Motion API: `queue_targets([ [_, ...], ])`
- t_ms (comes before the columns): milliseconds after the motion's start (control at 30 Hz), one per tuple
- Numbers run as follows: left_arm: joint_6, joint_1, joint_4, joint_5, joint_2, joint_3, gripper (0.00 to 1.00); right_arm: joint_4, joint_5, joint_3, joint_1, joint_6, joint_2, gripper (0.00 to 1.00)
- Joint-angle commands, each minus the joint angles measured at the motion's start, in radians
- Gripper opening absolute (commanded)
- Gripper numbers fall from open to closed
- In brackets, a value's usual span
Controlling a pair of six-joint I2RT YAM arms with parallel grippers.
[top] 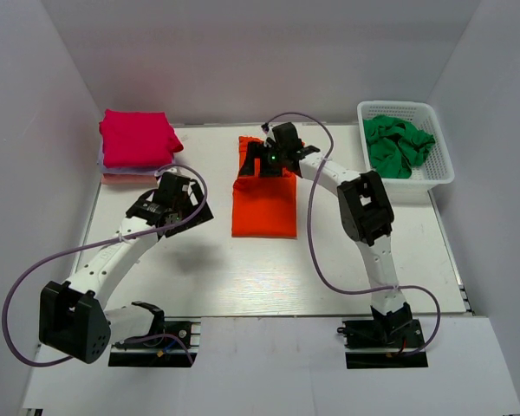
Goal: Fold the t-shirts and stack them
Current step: Fold the folded rectangular tshirt in 1/3 of the way
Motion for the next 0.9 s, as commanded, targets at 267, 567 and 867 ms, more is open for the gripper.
queue_targets([
  [267,0.036,-0.015,0.024,0.022,0.017,0.032,1.00,0.004,0.172,-0.128,-0.075,0.009,-0.249,0.90],
  [567,0.103,-0.045,0.219,0.285,0.241,0.012,1.00,-0.022,0.191,-0.677,-0.112,0.084,-0.639,0.90],
  [867,0.114,-0.108,0.296,0.341,0.384,0.025,0.80,-0.013,-0.005,-0.918,-0.118,0.147,-0.658,0.90],
])
